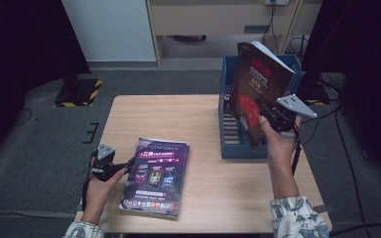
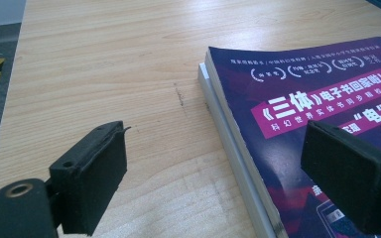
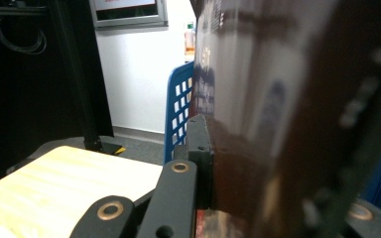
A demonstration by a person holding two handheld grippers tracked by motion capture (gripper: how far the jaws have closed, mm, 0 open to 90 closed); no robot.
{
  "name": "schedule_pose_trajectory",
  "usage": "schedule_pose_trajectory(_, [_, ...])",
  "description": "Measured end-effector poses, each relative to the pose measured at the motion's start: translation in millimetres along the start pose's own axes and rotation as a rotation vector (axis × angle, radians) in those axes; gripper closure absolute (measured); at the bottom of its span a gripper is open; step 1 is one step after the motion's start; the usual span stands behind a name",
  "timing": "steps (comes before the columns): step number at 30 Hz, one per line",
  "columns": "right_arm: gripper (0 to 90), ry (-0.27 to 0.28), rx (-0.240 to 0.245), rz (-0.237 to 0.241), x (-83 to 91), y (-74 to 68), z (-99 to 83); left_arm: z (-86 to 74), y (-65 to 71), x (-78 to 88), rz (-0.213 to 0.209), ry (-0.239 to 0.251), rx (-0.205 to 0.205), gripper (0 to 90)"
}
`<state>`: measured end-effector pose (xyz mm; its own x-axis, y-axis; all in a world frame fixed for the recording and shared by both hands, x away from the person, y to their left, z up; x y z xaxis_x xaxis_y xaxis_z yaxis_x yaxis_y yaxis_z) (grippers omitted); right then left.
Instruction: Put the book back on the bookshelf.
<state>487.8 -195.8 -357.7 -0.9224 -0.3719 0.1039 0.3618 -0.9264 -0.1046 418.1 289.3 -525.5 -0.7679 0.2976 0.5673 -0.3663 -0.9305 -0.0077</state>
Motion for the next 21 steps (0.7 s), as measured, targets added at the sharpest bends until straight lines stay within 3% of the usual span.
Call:
schedule_pose_trajectory(11, [86.9, 0.004, 0.029, -0.052, -34.7, -4.6, -8.9, 0.7, 1.3, -7.3, 0.015, -0.011, -0.059, 10.7])
schedule_pose_trajectory(21, [86.9, -0.002, 0.007, -0.097, -61.4, 1.6, -18.3, 1.1, 1.4, -6.0, 0.015, -0.003, -0.049, 10.8])
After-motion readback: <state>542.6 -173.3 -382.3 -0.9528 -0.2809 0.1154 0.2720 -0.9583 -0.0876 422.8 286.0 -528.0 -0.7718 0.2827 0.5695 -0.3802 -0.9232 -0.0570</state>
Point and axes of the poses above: each handheld gripper's, and its own axes: x roughly backward along the jaws, z roughly out of its top, y roughly to its right, the point moved 5 cm from there along -x, roughly forward along the jaws, and after that the axes turned 2 degrees about -x, right-handed, at the moved point
